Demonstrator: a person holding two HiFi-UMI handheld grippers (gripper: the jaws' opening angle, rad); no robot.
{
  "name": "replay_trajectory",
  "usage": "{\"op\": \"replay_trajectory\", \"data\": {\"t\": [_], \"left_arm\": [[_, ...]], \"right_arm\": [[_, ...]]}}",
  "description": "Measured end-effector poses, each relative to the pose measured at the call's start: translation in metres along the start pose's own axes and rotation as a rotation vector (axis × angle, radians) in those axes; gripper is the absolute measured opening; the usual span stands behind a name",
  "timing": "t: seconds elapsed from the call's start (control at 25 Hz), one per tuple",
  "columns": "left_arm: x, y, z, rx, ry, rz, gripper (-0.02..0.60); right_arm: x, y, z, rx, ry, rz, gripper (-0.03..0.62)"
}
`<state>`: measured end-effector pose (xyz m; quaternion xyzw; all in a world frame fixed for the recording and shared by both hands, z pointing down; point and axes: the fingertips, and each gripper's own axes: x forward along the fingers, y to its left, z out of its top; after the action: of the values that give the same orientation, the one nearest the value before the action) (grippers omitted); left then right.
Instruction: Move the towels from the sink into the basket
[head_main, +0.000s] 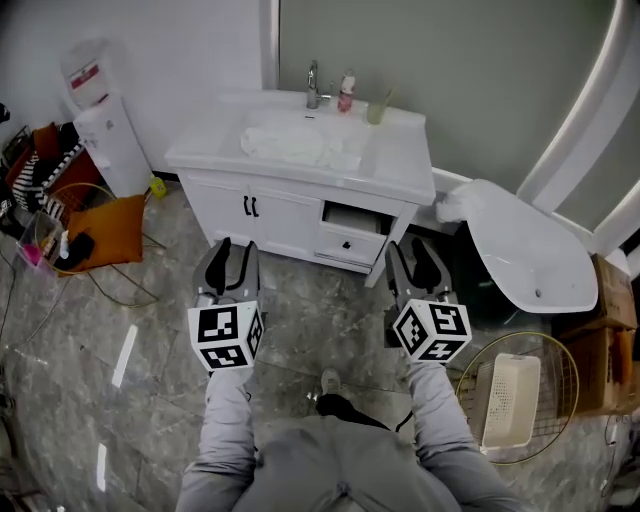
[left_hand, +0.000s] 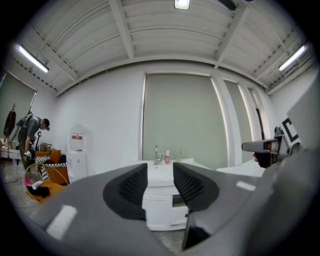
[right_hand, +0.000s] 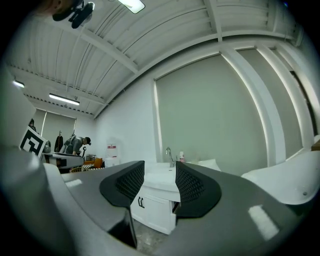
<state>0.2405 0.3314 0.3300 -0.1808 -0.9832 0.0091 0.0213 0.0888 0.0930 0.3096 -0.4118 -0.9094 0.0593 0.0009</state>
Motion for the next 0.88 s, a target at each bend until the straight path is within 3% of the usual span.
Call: {"op": "replay_trajectory", "data": {"t": [0.36,0.6,0.88], "left_arm": [[0.131,0.009,0.019,0.026,-0.001,0.072,0.172],[0.181,0.027,0.018,0.026,0.016,0.107,0.171],[0.248,0.05,0.009,0.029,0.033,0.096,0.171]], "right_arm": [[0.139,-0.054,0.003,0.023,0.003,0.074,0.192],[0.2,-0.068,0.001,0.033,0.012,0.096,0.192],[0.265,-0.081,-0.011,0.028,0.024,0.082,0.192]]}}
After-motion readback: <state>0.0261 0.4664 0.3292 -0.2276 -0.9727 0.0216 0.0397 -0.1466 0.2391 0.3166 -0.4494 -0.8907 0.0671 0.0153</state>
